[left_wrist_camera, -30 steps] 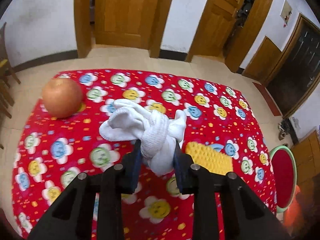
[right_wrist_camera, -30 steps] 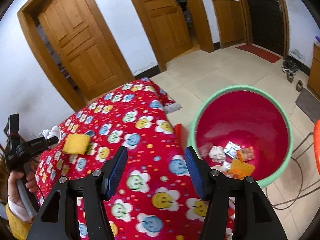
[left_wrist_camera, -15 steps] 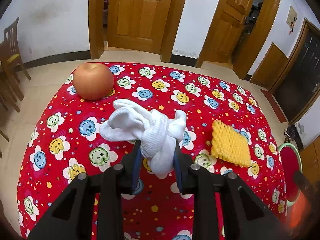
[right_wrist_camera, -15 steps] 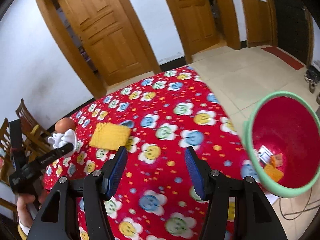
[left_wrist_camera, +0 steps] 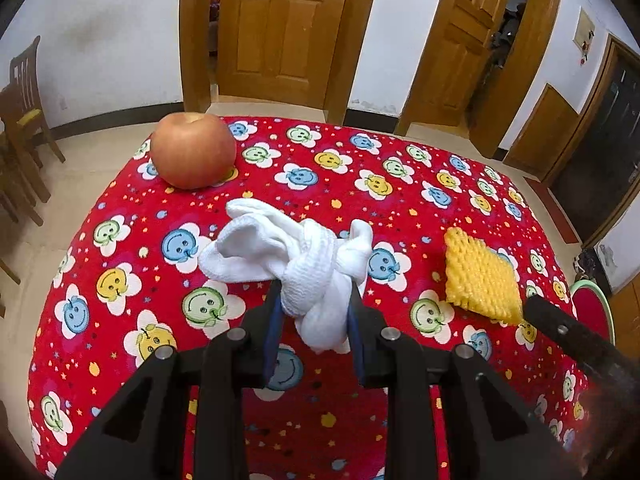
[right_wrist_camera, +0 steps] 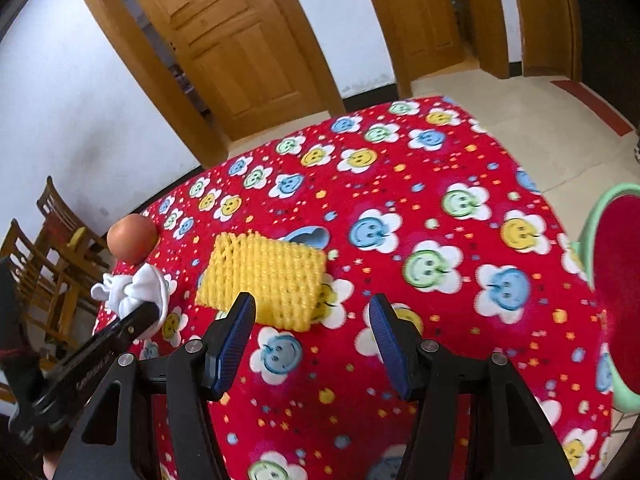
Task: Collect trash
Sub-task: 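Grasp the yellow foam net with the right gripper, then carry the yellow foam net over the bucket with the right gripper while the left gripper holds the socks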
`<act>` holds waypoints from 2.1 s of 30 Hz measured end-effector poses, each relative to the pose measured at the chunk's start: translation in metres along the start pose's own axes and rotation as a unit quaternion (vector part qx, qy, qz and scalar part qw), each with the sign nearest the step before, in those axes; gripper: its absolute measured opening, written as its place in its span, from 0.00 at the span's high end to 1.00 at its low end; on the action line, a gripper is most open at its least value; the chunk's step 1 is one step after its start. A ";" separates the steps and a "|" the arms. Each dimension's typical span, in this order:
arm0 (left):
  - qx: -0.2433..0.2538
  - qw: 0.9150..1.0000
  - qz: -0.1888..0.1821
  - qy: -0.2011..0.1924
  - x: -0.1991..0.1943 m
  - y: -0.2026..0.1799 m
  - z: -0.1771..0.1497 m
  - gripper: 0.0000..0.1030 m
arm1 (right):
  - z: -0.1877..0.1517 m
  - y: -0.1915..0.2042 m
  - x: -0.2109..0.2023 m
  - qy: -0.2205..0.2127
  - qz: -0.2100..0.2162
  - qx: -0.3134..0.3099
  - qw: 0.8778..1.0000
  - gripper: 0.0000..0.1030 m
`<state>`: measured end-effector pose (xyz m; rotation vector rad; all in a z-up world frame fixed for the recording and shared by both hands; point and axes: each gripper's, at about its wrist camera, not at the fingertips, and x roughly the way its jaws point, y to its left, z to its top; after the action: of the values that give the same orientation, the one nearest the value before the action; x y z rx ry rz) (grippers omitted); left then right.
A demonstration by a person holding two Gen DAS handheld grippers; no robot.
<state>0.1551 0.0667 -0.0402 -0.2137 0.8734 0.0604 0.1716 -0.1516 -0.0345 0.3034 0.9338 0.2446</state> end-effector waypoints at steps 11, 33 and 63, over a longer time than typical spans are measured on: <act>-0.012 1.000 0.004 0.002 -0.001 0.008 -0.001 0.72 | -0.003 0.014 0.016 0.006 0.014 -0.020 1.000 0.81; -0.017 1.000 0.001 0.002 -0.002 0.009 -0.001 0.72 | -0.004 0.009 -0.061 -0.087 0.019 -0.038 0.995 0.90; 0.037 0.999 -0.016 0.001 -0.019 -0.047 -0.003 0.72 | -0.042 -0.144 -0.162 -0.160 -0.112 0.092 0.976 0.90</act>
<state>0.1471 0.0212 -0.0202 -0.1584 0.8714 -0.0026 0.0559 -0.3335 0.0114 0.3922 0.6634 -0.0998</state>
